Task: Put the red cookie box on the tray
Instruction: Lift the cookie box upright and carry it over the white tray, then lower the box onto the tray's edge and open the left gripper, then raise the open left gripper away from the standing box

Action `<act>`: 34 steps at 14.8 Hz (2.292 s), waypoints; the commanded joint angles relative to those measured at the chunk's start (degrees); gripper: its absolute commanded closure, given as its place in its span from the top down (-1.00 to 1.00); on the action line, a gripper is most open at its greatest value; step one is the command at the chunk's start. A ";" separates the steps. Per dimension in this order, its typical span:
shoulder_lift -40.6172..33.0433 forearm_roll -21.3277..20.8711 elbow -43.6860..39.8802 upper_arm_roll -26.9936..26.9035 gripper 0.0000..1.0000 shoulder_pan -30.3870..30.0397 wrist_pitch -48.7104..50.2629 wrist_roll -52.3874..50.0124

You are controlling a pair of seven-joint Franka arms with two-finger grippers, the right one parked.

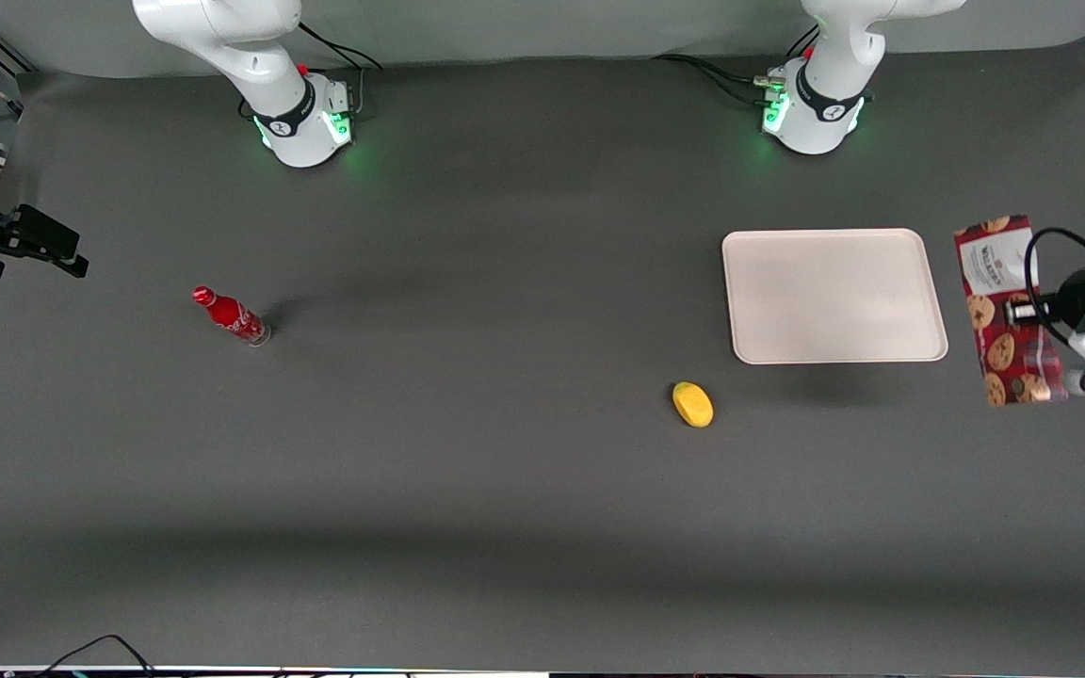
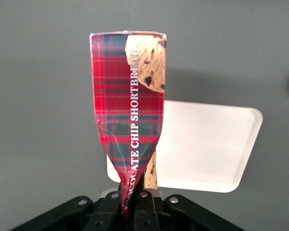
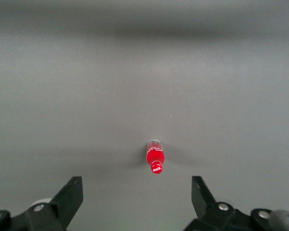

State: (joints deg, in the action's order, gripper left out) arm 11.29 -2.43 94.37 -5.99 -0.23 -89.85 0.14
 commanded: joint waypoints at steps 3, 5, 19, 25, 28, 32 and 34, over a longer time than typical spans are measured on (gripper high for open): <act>-16.02 -3.63 30.49 -2.78 -1.00 0.06 -16.91 3.09; -17.53 -3.72 35.77 -5.50 -1.00 -0.03 -19.82 9.05; -13.05 -3.72 55.57 -8.07 -1.00 -1.61 -50.33 12.69; -10.15 -3.72 55.04 -8.07 -1.00 -1.70 -54.90 12.69; -9.71 -3.72 54.43 -8.15 0.38 -1.79 -54.99 12.69; -9.79 -3.72 54.08 -8.24 1.00 -1.70 -57.02 13.39; -10.76 -3.72 51.72 -8.24 1.00 -1.61 -55.27 13.30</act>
State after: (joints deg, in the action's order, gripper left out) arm 1.68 -5.48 148.87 -14.04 -1.71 -146.75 12.57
